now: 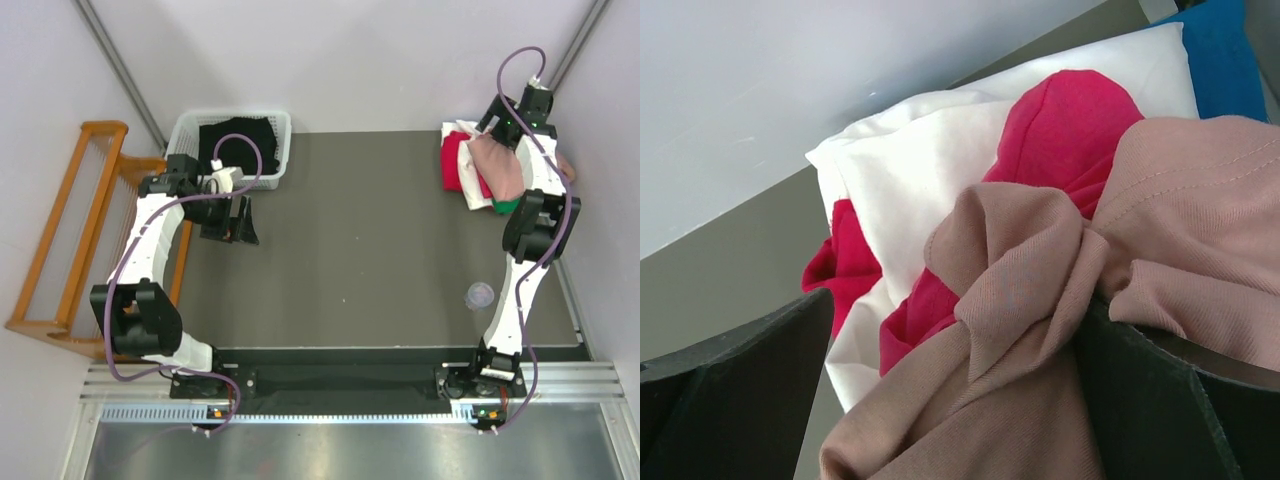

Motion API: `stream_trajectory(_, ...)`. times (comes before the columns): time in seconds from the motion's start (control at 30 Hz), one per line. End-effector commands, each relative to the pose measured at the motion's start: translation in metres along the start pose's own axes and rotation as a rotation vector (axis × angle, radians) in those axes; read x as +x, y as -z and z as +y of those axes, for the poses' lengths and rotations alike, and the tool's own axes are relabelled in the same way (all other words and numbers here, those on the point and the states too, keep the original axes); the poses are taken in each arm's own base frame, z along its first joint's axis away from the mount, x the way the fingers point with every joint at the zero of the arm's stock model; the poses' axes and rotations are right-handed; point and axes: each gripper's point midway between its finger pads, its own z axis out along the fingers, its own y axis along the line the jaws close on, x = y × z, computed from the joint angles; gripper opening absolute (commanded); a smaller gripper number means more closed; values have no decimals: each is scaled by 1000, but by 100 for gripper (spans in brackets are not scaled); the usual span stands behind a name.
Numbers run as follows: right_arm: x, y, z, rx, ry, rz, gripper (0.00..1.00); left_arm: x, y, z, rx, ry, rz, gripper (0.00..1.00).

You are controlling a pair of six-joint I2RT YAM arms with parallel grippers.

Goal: Fold and stack the t-shirts
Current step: Neatly place the folded tshirt to the corner, then reset both grippers

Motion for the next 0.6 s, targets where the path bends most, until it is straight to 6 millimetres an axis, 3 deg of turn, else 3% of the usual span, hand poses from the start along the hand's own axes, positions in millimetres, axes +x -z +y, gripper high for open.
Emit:
stream_trajectory(0.0, 35, 1, -17, 68, -34, 118, 100, -2, 7, -7, 24, -20, -19, 95)
stream_trajectory(0.03, 24, 8, -11, 56, -32, 98, 100, -3, 8, -8, 25, -23, -23, 95)
stream_trajectory(0.17, -54, 54, 27, -45, -35, -74, 100, -8, 12, -9, 22, -31, -34, 95)
stream_trajectory(0.27, -101, 102, 60, -154, -39, -192, 100, -12, 15, -10, 14, -38, -47, 95)
stream_trajectory(0.3, -117, 127, 76, -210, -30, -230, 100, -14, 16, -10, 13, -40, -52, 95)
stream_trajectory(0.37, -132, 156, 96, -271, -16, -279, 100, -16, 17, -10, 11, -43, -60, 95)
stream_trajectory(0.47, -150, 232, 138, -374, 53, -378, 100, -22, 18, -8, -6, -41, -84, 95)
stream_trajectory(0.57, -134, 283, 168, -433, 96, -422, 100, -35, 24, -4, -49, -43, -138, 95)
